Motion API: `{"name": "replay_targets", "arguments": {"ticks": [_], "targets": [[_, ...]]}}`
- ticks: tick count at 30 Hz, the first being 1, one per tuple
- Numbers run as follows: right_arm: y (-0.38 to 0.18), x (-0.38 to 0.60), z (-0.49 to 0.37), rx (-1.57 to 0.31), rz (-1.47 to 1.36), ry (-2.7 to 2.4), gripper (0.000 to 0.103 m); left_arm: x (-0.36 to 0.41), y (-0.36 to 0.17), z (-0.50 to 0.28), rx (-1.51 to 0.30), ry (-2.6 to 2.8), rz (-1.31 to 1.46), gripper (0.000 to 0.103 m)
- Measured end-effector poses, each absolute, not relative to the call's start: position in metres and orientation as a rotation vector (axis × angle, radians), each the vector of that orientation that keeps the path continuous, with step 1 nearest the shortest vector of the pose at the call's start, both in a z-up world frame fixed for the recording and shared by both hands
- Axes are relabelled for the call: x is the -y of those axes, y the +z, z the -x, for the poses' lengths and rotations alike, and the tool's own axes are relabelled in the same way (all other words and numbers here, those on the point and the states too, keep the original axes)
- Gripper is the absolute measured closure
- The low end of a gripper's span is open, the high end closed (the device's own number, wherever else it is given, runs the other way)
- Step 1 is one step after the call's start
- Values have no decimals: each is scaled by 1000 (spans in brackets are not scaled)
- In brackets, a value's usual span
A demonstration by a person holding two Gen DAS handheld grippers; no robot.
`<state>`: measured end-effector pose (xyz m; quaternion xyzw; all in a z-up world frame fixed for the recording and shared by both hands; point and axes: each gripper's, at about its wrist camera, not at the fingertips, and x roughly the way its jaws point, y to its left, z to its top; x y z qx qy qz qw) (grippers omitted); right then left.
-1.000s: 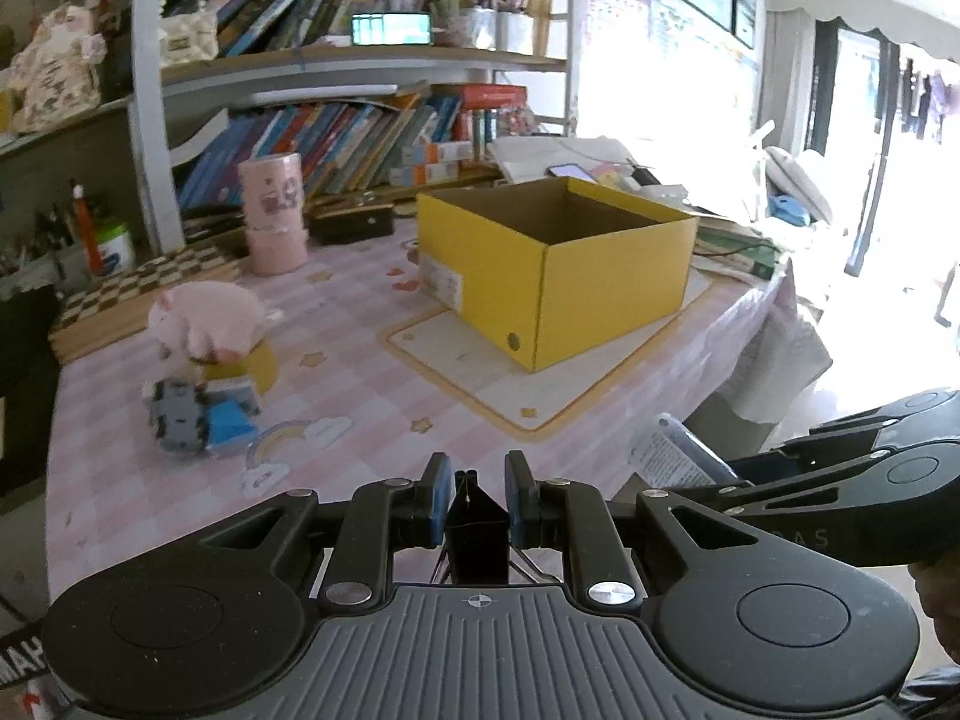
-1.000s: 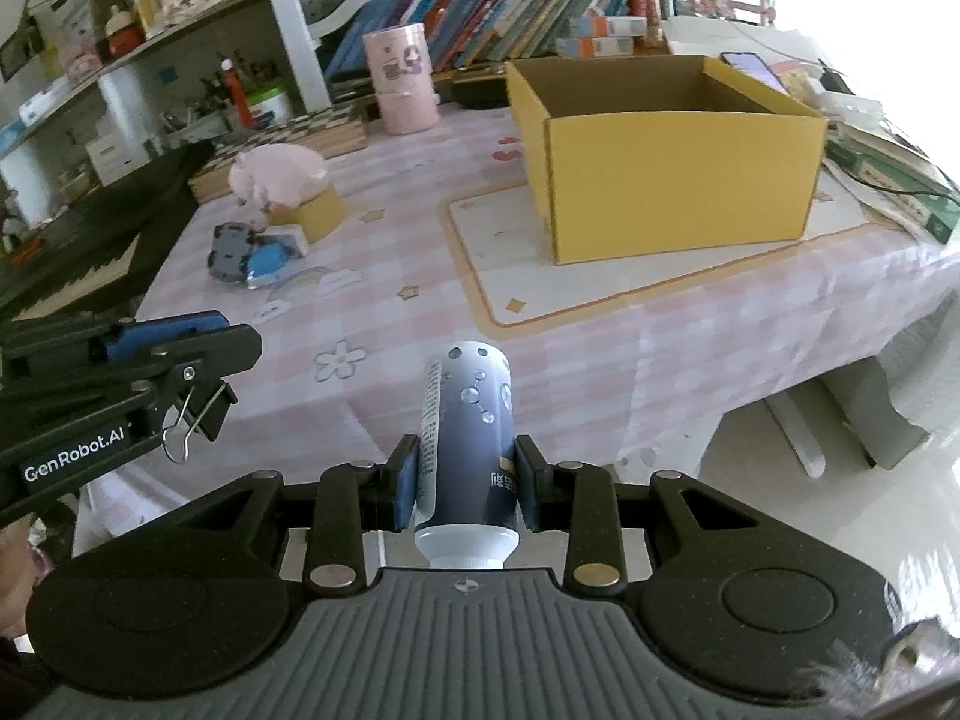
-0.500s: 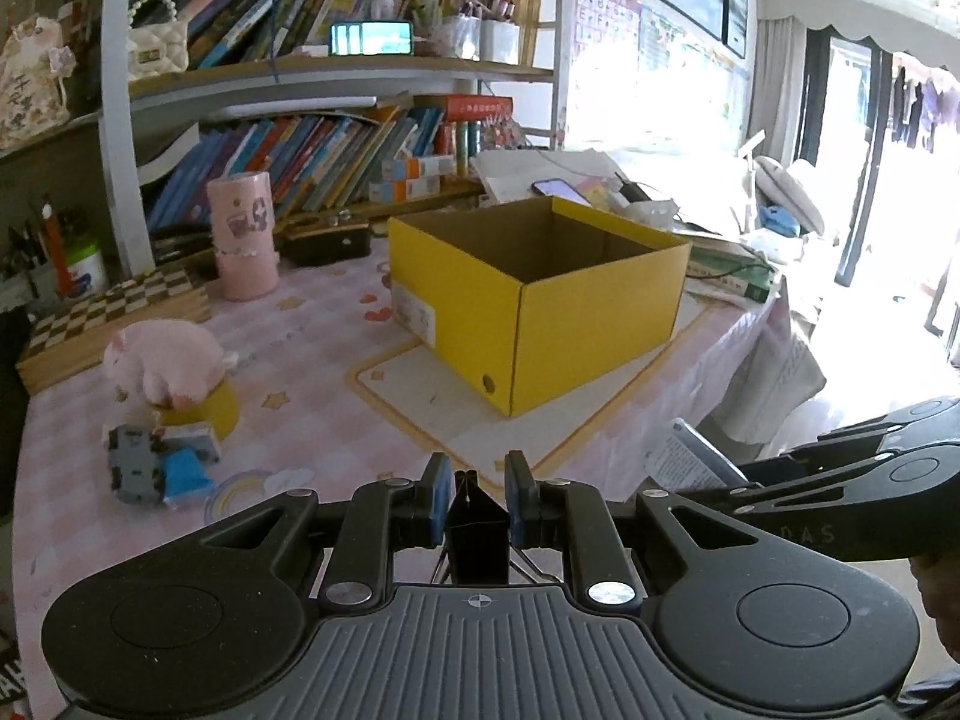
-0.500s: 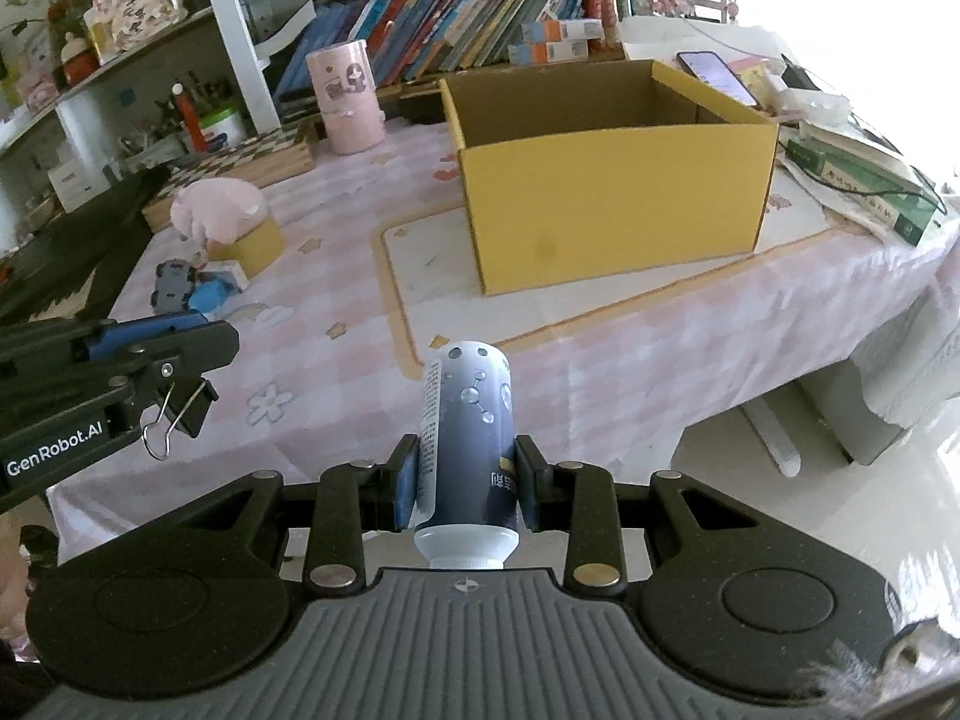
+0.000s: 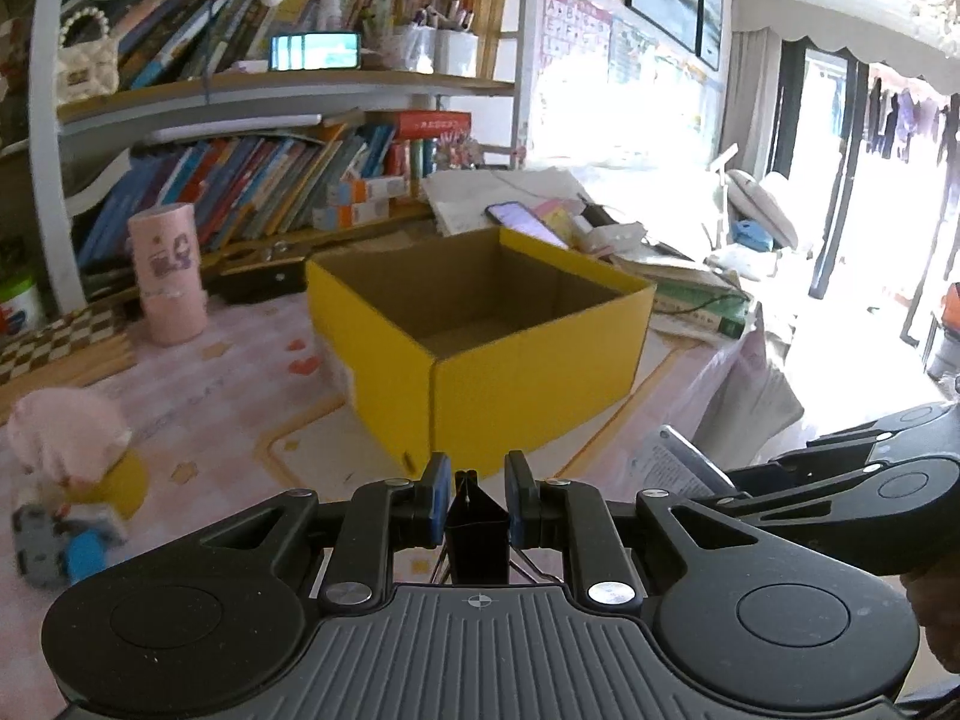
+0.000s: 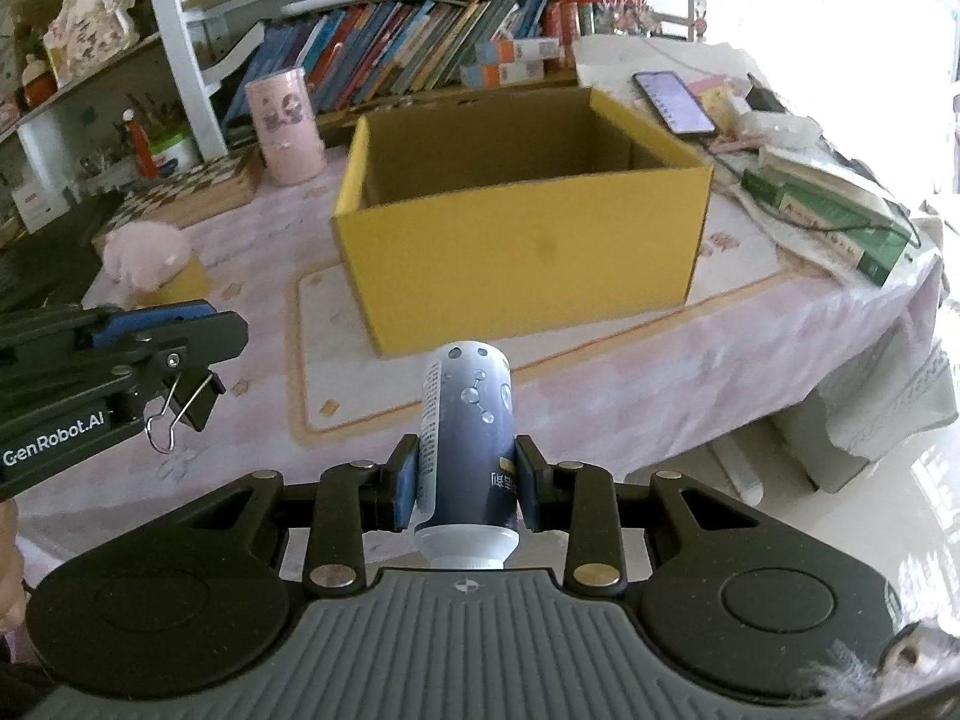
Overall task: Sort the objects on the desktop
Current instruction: 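Lift the spray bottle with the right gripper and carry it over the yellow box, then lower the spray bottle into the yellow box and open the right gripper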
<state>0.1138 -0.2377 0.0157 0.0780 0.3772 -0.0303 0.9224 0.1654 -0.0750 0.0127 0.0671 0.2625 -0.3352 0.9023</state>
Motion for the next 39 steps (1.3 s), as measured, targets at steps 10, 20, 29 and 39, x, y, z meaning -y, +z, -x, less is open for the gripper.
{"name": "replay_targets", "arguments": {"ticks": [10, 20, 29, 39], "targets": [[38, 288, -143, -708, -200, -35, 73, 120, 41, -187, -458, -687, -107, 85], [60, 324, -182, -646, -189, 56, 73, 154, 59, -215, -389, -598, -91, 85], [69, 353, -224, -620, -120, 127, 73, 177, 57, -248, -404, -525, -72, 85], [65, 364, -281, -648, -35, 202, 73, 199, 42, -287, -433, -462, -132, 85]]}}
